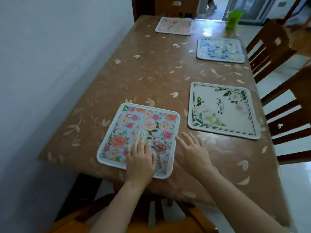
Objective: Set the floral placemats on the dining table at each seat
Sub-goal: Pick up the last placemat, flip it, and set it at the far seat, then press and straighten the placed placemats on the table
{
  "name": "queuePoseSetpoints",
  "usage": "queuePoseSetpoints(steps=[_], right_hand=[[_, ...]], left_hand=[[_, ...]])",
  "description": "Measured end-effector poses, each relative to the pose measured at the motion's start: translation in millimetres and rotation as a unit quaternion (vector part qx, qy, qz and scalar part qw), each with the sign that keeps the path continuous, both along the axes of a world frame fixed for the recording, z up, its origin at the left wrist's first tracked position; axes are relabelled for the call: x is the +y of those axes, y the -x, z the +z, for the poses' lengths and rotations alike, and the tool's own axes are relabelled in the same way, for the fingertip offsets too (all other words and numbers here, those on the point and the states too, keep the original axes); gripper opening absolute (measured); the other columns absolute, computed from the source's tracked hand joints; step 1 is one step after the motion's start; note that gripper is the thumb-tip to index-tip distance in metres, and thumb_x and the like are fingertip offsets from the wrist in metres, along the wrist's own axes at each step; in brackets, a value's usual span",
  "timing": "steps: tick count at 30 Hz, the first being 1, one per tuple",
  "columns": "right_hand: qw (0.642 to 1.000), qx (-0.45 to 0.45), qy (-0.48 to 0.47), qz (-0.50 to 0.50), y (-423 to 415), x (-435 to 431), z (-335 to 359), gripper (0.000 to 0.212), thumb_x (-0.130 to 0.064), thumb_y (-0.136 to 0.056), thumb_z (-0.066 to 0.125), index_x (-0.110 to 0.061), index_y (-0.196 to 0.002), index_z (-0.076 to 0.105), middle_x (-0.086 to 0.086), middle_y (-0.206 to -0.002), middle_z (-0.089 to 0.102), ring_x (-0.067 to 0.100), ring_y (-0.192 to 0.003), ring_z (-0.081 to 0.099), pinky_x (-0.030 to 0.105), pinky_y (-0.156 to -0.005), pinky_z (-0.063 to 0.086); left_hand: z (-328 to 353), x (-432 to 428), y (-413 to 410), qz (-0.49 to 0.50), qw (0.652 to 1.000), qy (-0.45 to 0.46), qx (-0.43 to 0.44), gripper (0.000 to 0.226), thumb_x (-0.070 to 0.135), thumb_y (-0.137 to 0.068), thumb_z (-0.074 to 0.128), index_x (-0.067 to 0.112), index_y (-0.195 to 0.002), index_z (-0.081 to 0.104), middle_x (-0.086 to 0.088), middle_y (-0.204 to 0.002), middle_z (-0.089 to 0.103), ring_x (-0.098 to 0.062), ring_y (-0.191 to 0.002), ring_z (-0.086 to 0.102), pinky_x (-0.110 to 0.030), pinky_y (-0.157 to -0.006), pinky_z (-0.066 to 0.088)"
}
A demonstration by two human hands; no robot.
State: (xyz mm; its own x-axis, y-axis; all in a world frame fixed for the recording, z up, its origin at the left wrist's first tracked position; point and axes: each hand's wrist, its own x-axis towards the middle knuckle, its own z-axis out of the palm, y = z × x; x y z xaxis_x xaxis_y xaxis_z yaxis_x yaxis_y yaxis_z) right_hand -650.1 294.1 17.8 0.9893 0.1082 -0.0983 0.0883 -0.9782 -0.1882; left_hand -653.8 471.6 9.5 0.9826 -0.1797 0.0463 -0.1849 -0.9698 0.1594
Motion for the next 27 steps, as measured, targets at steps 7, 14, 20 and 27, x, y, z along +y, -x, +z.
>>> queuePoseSetpoints(steps=[7, 14, 20, 27], right_hand=[[0.998, -0.029, -0.020, 0.057, 7, -52, 39, 0.057, -0.037, -0.089, 0.046, -0.024, -0.139, 0.023, 0.004, -0.149, 0.027, 0.022, -0.137, 0.020, 0.046, -0.111, 0.020], [0.997, -0.053, -0.029, 0.047, 18, -68, 51, 0.056, -0.035, -0.087, 0.049, -0.022, -0.137, 0.027, 0.003, -0.148, 0.029, 0.021, -0.136, 0.022, 0.044, -0.110, 0.021], [0.998, -0.060, -0.028, 0.013, 33, -78, 51, 0.055, -0.036, -0.088, 0.048, -0.021, -0.137, 0.030, 0.004, -0.146, 0.033, 0.021, -0.136, 0.023, 0.046, -0.110, 0.022], [0.998, -0.052, -0.031, 0.004, 49, -117, 51, 0.054, -0.036, -0.089, 0.047, -0.021, -0.138, 0.028, 0.004, -0.147, 0.032, 0.020, -0.136, 0.022, 0.046, -0.110, 0.022]], left_hand=[[38, -60, 23, 0.055, 0.995, 0.051, -0.067, 0.044, 0.024, -0.081, 0.063, 0.002, -0.118, 0.054, -0.022, -0.121, 0.058, -0.038, -0.116, 0.050, -0.055, -0.094, 0.041], [50, -79, 34, 0.049, 0.995, 0.062, -0.054, 0.046, 0.026, -0.084, 0.058, 0.003, -0.123, 0.051, -0.022, -0.128, 0.053, -0.036, -0.123, 0.044, -0.055, -0.100, 0.034], [51, -92, 37, 0.025, 0.996, 0.076, -0.050, 0.046, 0.027, -0.087, 0.055, 0.003, -0.125, 0.048, -0.021, -0.131, 0.051, -0.036, -0.124, 0.041, -0.053, -0.103, 0.032], [47, -126, 50, 0.016, 0.999, 0.043, -0.012, 0.050, 0.038, -0.093, 0.037, 0.013, -0.136, 0.034, -0.012, -0.143, 0.038, -0.027, -0.134, 0.026, -0.048, -0.110, 0.017]])
